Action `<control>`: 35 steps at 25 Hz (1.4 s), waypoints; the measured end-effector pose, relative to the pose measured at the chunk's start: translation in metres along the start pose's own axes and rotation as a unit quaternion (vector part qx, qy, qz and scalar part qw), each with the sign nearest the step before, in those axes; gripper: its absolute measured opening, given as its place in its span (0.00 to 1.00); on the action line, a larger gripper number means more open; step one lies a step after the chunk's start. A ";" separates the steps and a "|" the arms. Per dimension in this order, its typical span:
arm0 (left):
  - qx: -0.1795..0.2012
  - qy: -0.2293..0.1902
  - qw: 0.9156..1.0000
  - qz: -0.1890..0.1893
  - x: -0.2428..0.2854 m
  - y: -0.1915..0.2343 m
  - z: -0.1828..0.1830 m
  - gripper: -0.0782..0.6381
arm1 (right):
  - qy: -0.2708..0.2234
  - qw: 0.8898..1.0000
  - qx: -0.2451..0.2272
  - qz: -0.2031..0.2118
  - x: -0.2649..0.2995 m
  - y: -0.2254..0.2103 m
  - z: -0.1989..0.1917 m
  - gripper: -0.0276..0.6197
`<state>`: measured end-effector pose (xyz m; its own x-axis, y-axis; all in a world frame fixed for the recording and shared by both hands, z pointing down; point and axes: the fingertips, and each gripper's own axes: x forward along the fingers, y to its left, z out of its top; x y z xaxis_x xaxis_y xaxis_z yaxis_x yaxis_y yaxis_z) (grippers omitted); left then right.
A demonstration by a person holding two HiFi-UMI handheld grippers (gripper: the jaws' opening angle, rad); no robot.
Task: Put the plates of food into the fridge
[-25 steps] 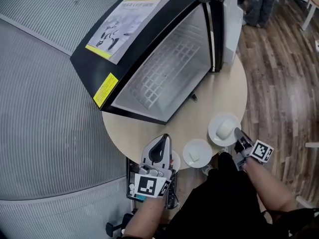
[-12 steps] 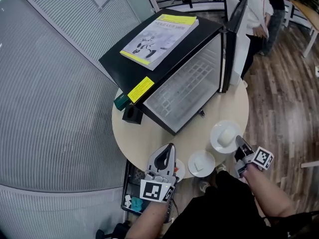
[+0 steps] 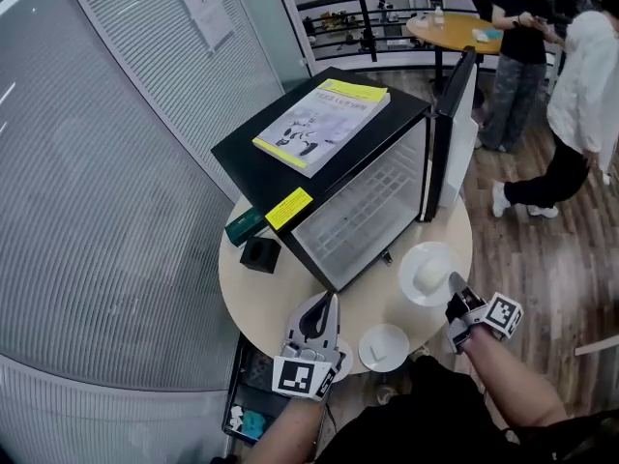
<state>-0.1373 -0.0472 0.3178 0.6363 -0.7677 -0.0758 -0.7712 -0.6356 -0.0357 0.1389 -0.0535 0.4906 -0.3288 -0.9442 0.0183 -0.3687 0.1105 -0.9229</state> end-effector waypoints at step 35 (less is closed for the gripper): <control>0.023 -0.005 0.999 0.042 0.115 -0.008 0.016 0.11 | 0.060 0.996 0.030 0.054 0.130 0.022 0.075 0.07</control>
<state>-0.0584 -0.1293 0.2939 0.5685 -0.8176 -0.0913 -0.8226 -0.5638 -0.0735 0.1537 -0.1972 0.4437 -0.4666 -0.8836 -0.0393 -0.2748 0.1870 -0.9431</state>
